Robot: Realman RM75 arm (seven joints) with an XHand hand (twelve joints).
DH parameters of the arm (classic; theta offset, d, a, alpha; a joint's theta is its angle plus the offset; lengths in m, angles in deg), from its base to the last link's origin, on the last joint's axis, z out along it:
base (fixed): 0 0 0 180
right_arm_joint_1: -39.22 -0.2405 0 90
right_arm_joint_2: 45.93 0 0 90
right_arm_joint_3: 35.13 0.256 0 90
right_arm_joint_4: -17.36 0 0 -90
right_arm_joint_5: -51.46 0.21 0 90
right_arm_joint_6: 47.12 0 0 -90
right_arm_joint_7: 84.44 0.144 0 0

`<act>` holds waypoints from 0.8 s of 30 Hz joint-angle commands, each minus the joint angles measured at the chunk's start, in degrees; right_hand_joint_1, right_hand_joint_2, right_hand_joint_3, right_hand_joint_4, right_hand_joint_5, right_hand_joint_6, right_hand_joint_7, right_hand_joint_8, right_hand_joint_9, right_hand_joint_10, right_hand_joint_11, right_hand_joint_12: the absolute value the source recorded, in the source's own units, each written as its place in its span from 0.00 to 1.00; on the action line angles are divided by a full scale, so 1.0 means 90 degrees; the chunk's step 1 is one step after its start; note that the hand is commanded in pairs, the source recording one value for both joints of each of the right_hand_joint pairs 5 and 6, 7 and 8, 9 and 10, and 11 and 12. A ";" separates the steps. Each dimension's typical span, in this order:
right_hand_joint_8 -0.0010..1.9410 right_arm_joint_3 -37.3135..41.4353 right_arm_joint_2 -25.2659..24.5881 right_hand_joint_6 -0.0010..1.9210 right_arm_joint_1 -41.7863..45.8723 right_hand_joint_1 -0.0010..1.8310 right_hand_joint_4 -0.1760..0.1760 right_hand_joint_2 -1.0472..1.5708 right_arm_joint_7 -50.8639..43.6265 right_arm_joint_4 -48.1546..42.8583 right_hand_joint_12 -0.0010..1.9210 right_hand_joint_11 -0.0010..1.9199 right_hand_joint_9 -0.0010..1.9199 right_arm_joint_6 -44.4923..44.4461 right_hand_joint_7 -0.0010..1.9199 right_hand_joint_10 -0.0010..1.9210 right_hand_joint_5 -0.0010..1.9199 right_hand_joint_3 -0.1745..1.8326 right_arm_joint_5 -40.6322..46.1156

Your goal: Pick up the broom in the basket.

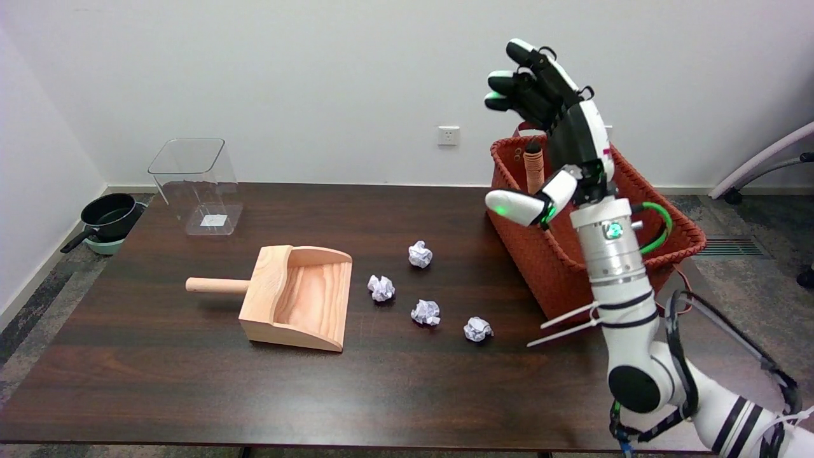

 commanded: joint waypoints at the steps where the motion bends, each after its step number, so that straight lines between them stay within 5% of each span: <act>1: 0.31 0.0830 0.0344 0.16 -0.0909 0.64 0.50 0.21 0.0012 -0.0793 0.31 0.31 0.26 -0.1376 0.32 0.26 0.16 0.65 0.0064; 24: 0.30 0.0721 0.0849 0.09 -0.2043 0.65 0.50 0.16 0.0138 -0.2776 0.24 0.24 0.23 -0.2084 0.30 0.23 0.09 0.64 0.0078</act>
